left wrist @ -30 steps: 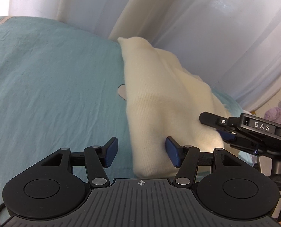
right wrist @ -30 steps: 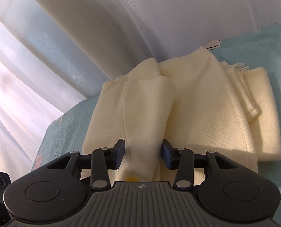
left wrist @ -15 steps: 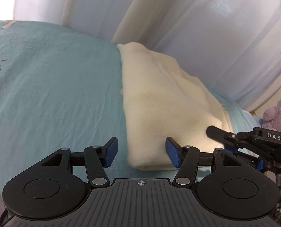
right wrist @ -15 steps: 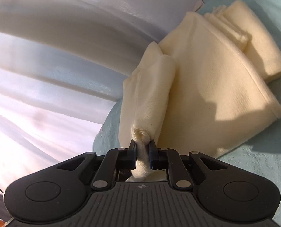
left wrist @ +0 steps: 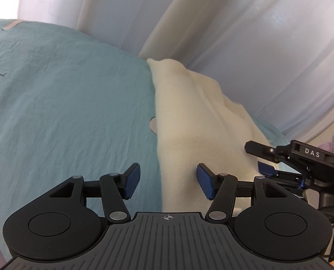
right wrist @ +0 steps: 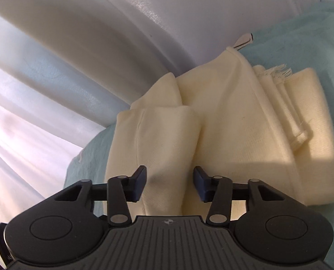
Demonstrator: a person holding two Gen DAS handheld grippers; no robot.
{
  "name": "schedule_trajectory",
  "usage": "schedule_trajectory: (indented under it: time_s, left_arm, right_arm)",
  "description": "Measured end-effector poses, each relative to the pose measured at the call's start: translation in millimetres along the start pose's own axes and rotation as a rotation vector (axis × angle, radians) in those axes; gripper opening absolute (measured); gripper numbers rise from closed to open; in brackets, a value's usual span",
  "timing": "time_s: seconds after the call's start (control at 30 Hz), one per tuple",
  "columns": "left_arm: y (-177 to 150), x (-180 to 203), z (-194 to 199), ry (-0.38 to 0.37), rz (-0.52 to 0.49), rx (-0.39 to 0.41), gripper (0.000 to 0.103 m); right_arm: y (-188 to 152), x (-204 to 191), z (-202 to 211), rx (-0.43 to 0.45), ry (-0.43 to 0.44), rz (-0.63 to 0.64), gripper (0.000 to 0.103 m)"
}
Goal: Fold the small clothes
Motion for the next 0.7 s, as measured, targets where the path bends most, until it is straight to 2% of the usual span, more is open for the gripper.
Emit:
schedule_trajectory:
  time_s: [0.13,0.27,0.33,0.4,0.43,0.57,0.7]
  left_arm:
    - [3.3,9.0,-3.4,0.001,-0.039,0.010,0.061]
    - [0.8,10.0,-7.5,-0.011,-0.040,-0.003,0.062]
    - [-0.4,9.2,-9.2,-0.018,-0.032,-0.009,0.062]
    - [-1.0,8.5,-8.9,-0.014,-0.021,-0.015,0.063]
    - [-1.1,8.5,-7.8,-0.013,-0.018,-0.018,0.063]
    - [1.1,10.9,4.2,0.001,-0.016,0.009,0.063]
    - [2.9,19.5,15.3,-0.005,-0.035,0.031,0.063]
  right_arm:
    - [6.0,4.6,-17.5,-0.012,0.021,-0.013,0.034]
    - [8.0,14.6,-28.8,-0.041,0.135,-0.118,0.034]
    - [7.5,11.6,-36.2,-0.058,0.145,-0.106,0.029]
    - [6.6,4.6,-40.6,-0.063,0.101,-0.046,0.016]
    - [6.1,-0.2,-41.6,-0.062,0.063,-0.002,0.015]
    - [-0.3,-46.8,-34.4,-0.026,-0.136,0.326,0.013]
    - [3.9,-73.4,-18.2,0.035,-0.243,0.497,0.013]
Point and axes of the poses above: each gripper's, at about its wrist camera, not at the fingertips, and z roughly against the way its jaws point, x to its right, y to its top, the point moved 4 cm from there along -z, roughly the way its jaws point, and after that the axes turned 14 degrees about y, right-handed, at the moved point
